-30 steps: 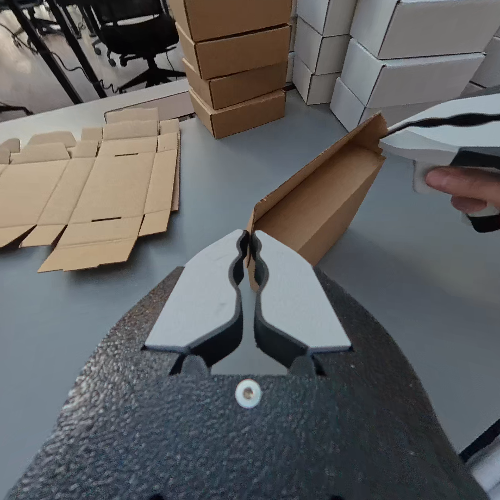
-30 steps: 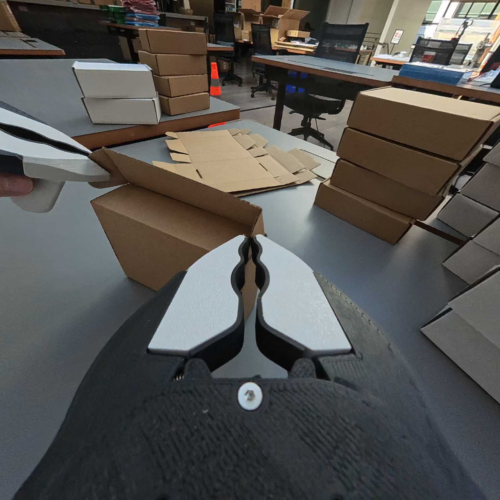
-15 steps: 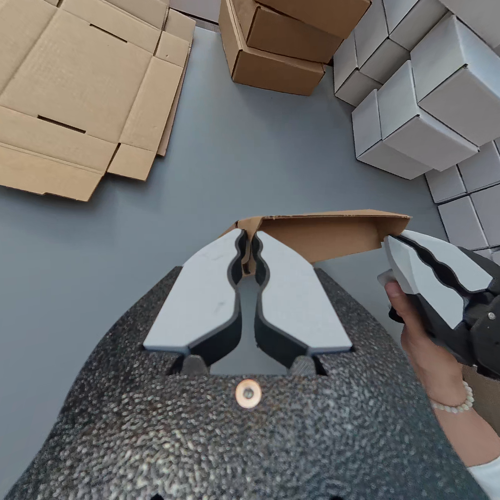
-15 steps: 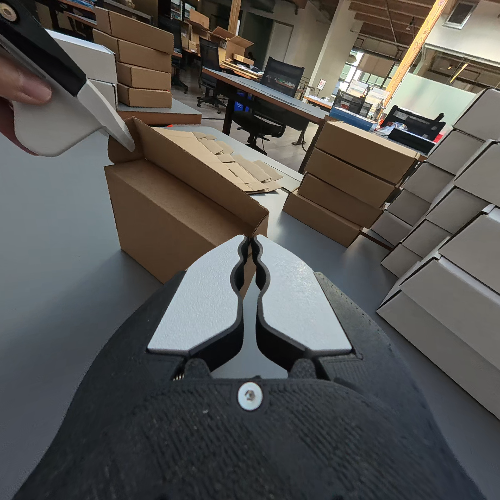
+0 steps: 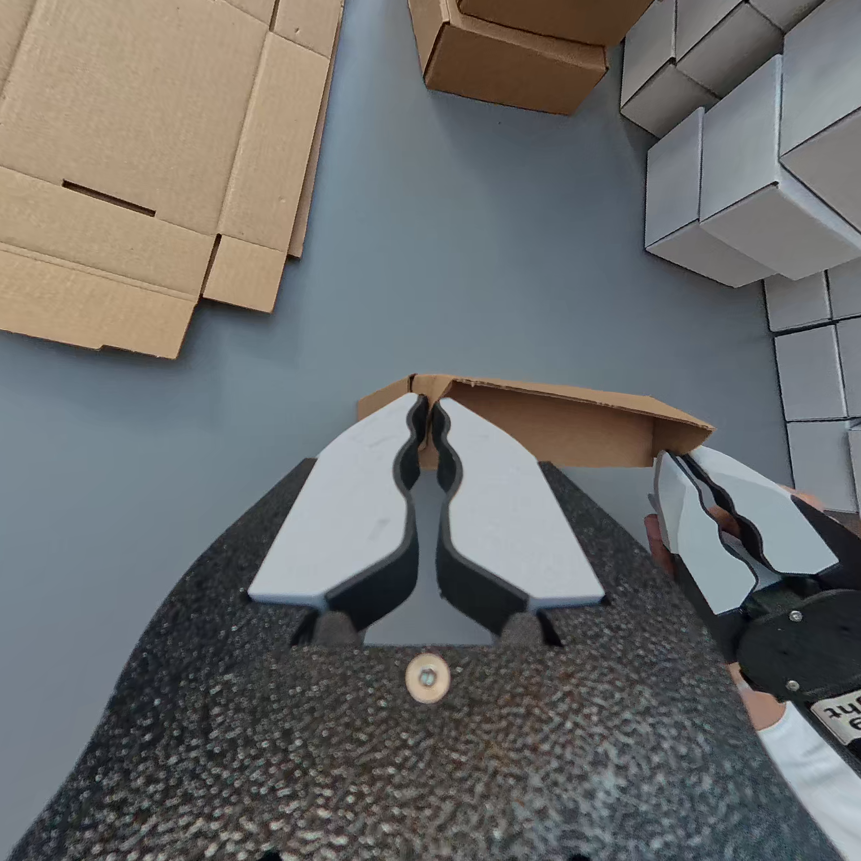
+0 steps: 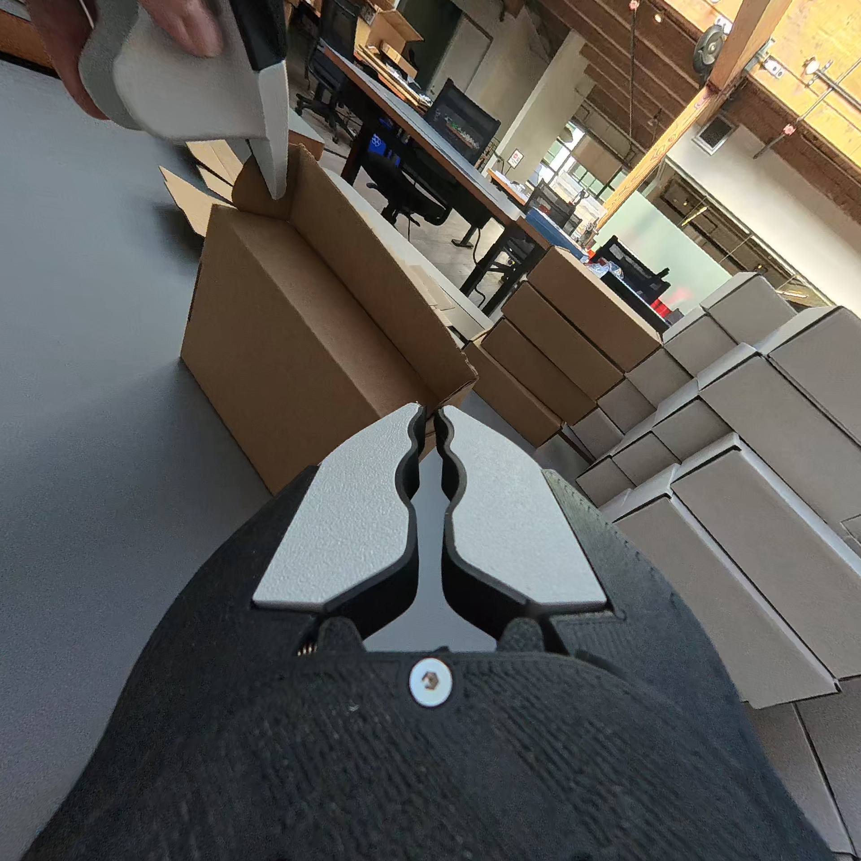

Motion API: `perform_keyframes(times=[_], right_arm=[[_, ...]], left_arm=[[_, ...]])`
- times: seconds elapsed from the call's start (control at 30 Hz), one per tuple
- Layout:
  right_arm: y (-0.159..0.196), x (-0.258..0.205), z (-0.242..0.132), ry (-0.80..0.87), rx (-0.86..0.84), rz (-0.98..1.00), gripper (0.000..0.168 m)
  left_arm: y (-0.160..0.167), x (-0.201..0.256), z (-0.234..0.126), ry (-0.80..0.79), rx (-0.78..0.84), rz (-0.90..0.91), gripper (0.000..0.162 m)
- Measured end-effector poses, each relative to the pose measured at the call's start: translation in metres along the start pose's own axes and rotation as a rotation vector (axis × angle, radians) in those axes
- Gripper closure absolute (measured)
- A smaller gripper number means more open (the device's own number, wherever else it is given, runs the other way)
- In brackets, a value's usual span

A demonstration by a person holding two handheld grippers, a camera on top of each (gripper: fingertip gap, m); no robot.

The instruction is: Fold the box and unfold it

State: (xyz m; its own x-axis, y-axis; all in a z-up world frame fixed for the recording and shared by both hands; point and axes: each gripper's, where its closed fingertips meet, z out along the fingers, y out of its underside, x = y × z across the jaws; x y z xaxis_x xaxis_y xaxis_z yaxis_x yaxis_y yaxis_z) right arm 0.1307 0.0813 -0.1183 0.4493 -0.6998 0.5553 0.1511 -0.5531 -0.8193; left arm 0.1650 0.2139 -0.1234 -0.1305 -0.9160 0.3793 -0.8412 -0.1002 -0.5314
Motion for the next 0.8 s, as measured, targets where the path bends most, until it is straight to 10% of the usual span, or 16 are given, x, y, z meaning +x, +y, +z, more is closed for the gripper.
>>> perform_keyframes(times=[0.03, 0.8], right_arm=[[-0.001, -0.001, 0.0, 0.004, -0.001, -0.016, 0.165], [-0.024, 0.011, -0.025, -0.062, 0.24, 0.283, 0.165]], left_arm=[[-0.002, -0.001, 0.001, -0.003, -0.013, -0.004, 0.16], [0.005, -0.009, 0.004, -0.244, 0.247, 0.26, 0.16]])
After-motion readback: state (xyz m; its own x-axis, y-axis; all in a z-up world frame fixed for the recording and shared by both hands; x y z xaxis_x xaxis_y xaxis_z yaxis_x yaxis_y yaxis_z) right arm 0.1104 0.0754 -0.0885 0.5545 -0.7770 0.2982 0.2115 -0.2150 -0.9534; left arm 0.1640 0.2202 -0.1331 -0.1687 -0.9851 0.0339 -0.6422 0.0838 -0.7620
